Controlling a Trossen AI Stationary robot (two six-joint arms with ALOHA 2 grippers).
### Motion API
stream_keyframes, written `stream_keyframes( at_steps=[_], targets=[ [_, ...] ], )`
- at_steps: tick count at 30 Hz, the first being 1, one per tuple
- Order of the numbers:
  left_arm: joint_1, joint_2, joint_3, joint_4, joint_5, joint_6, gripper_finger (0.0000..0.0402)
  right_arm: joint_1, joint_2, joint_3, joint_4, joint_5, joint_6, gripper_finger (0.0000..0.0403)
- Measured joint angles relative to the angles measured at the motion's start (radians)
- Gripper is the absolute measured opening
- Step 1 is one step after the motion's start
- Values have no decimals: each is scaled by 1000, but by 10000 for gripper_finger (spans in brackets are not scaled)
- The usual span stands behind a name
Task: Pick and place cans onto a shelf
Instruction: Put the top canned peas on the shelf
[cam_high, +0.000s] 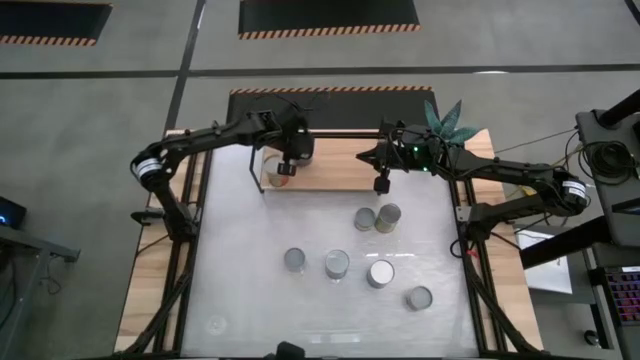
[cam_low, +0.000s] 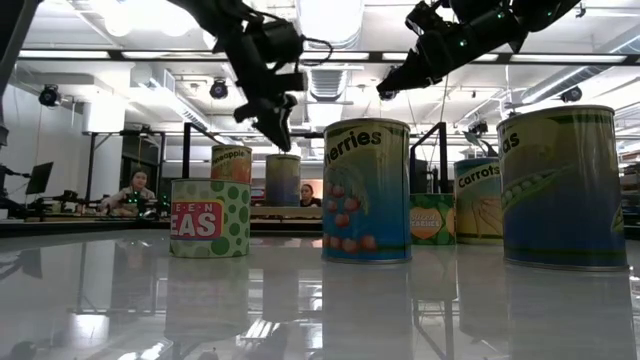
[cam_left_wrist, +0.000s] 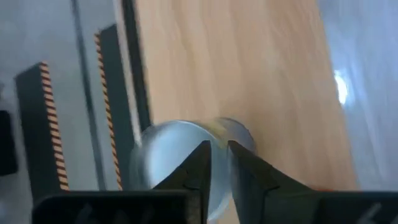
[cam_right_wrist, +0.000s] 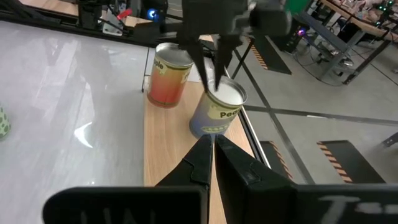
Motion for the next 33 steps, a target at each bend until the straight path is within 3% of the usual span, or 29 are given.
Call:
stream_keyframes(
  at_steps=[8,14,21,26,33],
  targets=[
    [0,2,30,-99,-27,48,1,0,0,0,0,0,-2,9],
    [1,-1,126,-208,-133,71,1,0,0,0,0,0,-2,9],
    [7,3,175,-177,38,-26,0,0,0,0,0,0,-2,9],
    [13,40,138,-167,44,-60,0,0,0,0,-1,0,-2,9],
    [18,79,123,-193,-96,-58,0,0,0,0,-9,0,-2,9]
  ],
)
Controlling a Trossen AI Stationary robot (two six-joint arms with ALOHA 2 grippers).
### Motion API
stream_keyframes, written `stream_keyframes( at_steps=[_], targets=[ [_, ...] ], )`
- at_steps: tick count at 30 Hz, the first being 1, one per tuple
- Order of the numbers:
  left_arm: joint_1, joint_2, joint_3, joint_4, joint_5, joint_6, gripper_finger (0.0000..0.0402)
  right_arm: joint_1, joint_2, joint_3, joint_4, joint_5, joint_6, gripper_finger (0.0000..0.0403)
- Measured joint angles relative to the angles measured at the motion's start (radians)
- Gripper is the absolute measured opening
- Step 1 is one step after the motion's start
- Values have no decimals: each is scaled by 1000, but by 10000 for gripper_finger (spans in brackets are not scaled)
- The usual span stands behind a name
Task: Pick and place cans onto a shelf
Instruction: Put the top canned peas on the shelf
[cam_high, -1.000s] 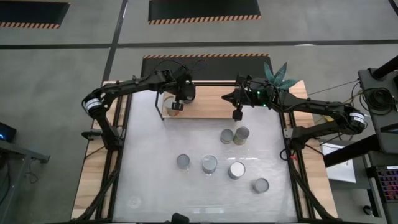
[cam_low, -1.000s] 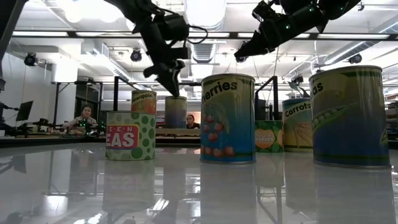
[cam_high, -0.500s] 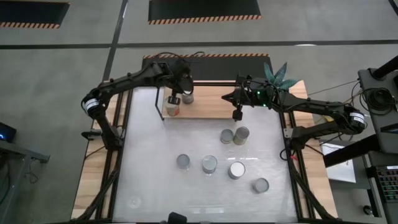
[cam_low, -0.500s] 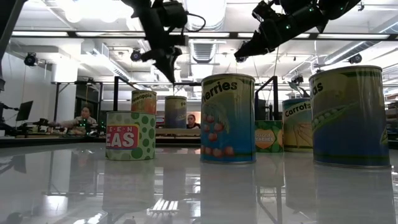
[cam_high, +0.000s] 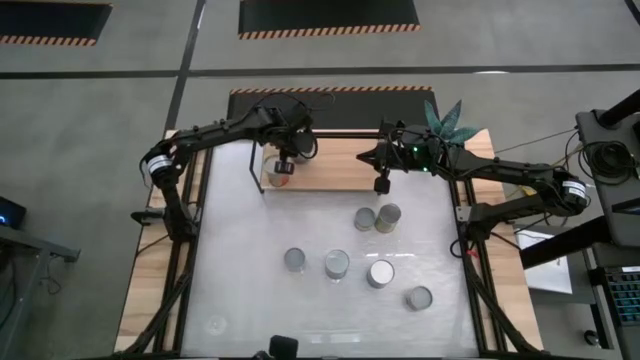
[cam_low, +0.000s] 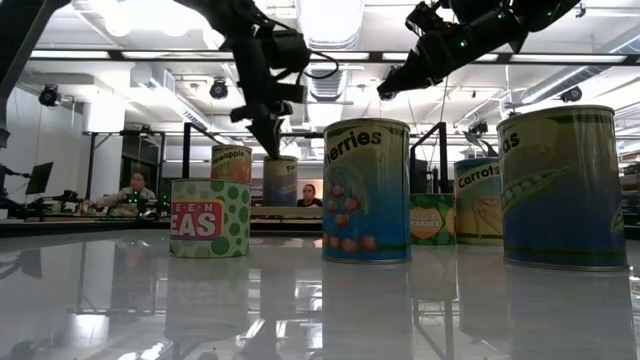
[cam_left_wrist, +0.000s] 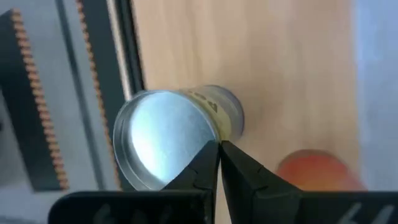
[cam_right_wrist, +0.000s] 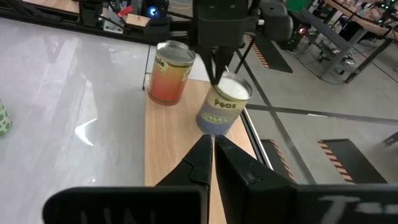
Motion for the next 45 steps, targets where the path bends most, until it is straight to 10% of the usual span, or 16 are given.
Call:
stream_keyframes(
  at_steps=[45],
  targets=[
    [18,-53,-7,-110,16,140,0,0,0,0,-9,0,-16,9]
  ],
)
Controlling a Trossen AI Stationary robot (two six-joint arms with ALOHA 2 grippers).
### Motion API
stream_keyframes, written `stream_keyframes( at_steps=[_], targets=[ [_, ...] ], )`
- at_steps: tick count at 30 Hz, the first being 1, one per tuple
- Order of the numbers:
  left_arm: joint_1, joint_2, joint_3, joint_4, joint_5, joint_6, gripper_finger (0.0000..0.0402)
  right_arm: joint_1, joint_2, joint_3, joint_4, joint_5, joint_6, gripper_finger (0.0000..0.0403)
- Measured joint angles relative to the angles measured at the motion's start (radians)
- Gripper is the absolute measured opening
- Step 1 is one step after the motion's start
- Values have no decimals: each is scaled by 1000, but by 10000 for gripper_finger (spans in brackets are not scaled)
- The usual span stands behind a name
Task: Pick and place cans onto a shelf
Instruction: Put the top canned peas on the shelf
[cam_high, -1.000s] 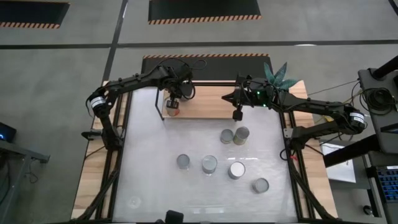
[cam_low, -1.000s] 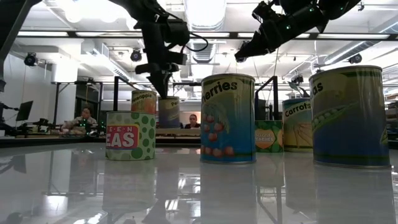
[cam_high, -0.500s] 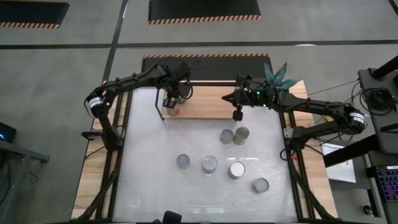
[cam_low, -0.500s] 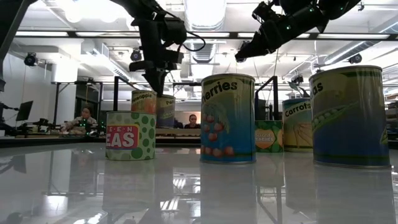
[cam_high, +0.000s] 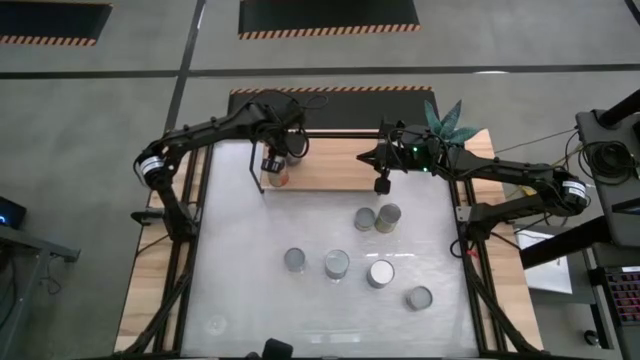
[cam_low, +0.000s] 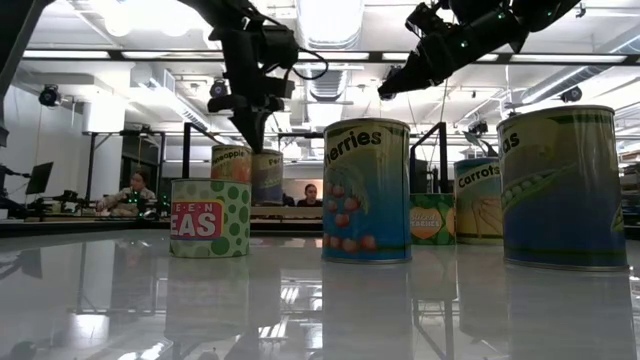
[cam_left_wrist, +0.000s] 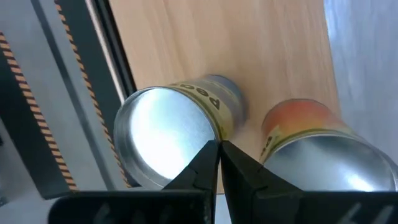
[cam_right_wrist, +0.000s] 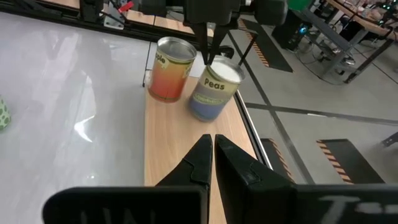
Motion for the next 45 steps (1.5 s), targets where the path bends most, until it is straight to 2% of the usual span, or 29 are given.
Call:
stream_keyframes(
  at_steps=[17,28,33,36,39,45],
  targets=[
    [3,3,0,4,2,-12,3,0,0,0,-4,0,0,9],
    [3,3,1,-4,2,-30,60,0,0,0,-3,0,7,9],
    [1,0,41,-47,2,-69,75,0,0,0,-4,0,26,9],
    [1,0,84,-36,2,-140,74,0,0,0,-3,0,26,9],
    [7,-1,109,62,3,-250,67,0,0,0,-3,0,25,9],
    [34,-1,80,151,25,-341,31,0,0,0,-3,0,25,9]
  ],
)
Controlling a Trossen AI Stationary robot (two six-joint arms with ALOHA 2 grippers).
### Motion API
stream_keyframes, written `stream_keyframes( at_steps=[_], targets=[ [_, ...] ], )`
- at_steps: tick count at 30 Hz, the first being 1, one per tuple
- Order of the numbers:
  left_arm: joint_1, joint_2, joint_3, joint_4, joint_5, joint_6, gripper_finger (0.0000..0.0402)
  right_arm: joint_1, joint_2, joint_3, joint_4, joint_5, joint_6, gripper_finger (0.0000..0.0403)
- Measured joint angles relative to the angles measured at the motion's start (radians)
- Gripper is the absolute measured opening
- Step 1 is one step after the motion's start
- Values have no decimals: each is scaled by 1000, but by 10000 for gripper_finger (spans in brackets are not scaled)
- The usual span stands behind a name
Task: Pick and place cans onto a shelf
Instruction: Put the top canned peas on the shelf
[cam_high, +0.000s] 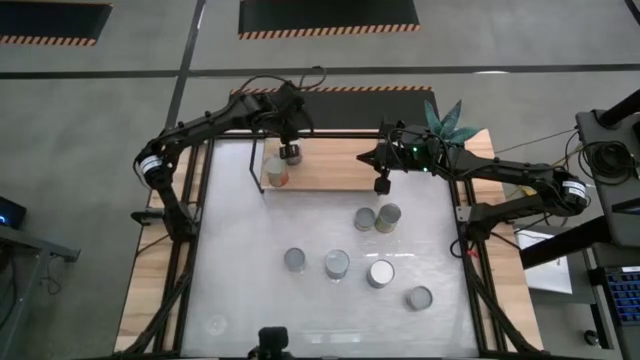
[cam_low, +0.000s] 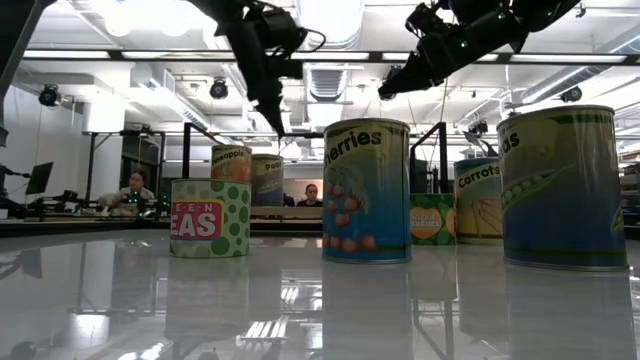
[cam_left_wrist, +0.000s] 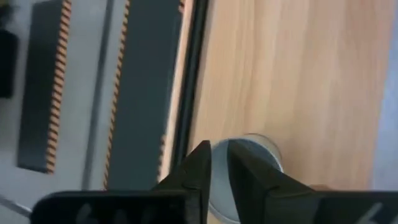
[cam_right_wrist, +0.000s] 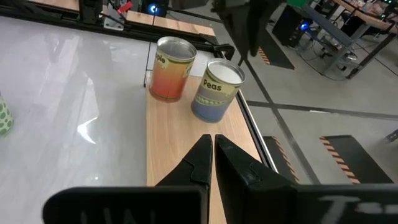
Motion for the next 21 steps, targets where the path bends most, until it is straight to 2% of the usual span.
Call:
stream_keyframes(
  at_steps=[5,12,18,21],
  targets=[
    [-1,27,-7,4,107,-61,3,0,0,0,0,0,-10,9],
    [-1,83,-9,-12,104,-62,4,0,0,0,-1,6,-10,9],
    [1,99,-9,-53,89,-61,4,0,0,0,-10,76,-10,9],
    [-1,96,-9,-80,89,-61,4,0,0,0,-11,78,-10,9]
  ],
)
